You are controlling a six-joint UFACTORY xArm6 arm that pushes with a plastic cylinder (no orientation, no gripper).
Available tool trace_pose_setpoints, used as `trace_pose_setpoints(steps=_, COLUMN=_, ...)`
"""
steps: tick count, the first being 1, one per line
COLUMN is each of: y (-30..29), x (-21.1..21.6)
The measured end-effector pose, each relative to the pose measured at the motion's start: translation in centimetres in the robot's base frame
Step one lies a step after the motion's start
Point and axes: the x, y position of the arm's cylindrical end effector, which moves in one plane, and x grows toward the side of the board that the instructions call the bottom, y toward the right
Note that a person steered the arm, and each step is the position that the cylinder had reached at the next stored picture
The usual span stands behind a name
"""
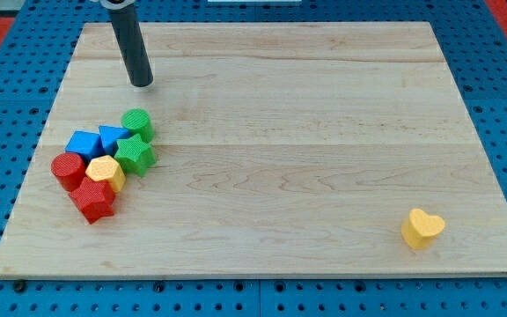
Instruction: Separate the red star from the group of blocks
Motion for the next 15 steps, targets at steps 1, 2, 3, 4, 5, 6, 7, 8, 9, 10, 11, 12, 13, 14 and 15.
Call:
trace_pose_setpoints(steps=1, y=0.2, x=0.0)
trace_pose_setpoints(steps=2, y=0.1, x=-0.1)
trace_pose_setpoints(steps=3, y=-4.9, x=-0.1)
trace_pose_setpoints(steps=4, y=-5.8, x=-0.6)
trace_pose_setpoints(steps=5, y=-6.6, x=0.2)
trace_pose_setpoints(steps=6, y=-8.4, x=7.3)
trace_pose_setpoints(steps=7, y=-11.9, x=11.7)
trace_pose_setpoints(steps=8, y=-12.1, x=17.4)
trace_pose_setpoints(steps=9, y=-11.0, x=21.2)
trace_pose_setpoints(steps=10, y=-9.7, x=24.3)
trace_pose_setpoints(steps=11, y=-3.5, x=22.9)
trace_pose_setpoints(steps=12, y=-4.9, x=22.8)
trace_pose_setpoints(steps=13, y=-9.0, x=22.8)
trace_pose_setpoints(steps=14, y=-10.3, x=22.5)
trace_pose_setpoints(steps=15, y=-10.2, x=21.7)
